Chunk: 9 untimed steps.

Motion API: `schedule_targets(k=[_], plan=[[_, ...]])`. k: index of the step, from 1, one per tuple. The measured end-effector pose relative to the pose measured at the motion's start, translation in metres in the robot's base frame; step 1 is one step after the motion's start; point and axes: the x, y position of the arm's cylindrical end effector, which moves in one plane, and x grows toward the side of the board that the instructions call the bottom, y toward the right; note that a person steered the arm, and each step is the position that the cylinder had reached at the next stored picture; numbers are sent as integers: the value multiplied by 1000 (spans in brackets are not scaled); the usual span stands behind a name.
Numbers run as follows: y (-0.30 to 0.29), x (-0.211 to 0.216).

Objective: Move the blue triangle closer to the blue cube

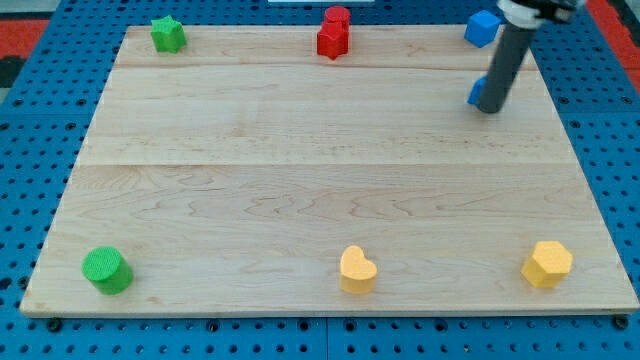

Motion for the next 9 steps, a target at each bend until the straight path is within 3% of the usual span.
schedule_targets(k=[1, 3, 5, 7, 8, 9], plan=[[5, -8], [29, 22], [53, -46], [43, 16], [23, 12], [22, -22]])
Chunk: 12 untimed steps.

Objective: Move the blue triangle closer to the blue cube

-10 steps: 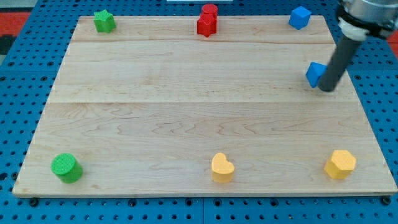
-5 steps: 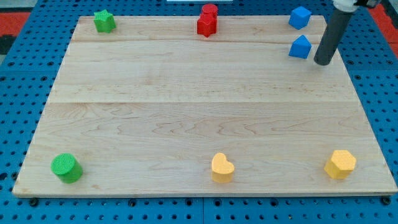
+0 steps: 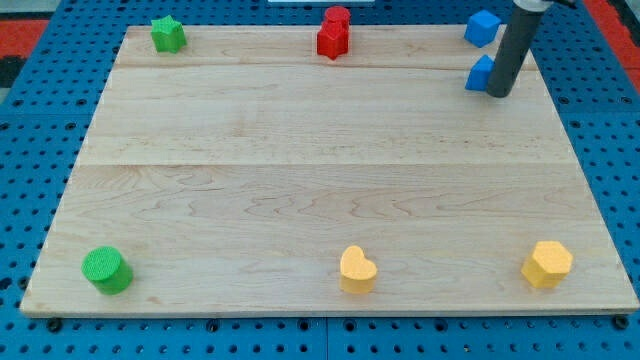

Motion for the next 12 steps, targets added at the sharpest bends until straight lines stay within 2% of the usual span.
schedule_targets(k=[1, 2, 3, 4, 7, 8, 9, 10, 12], plan=[[0, -31], [0, -29], [-5, 2], [-36, -1], [12, -52], [13, -53], [-7, -19], [-38, -18], [-33, -29]])
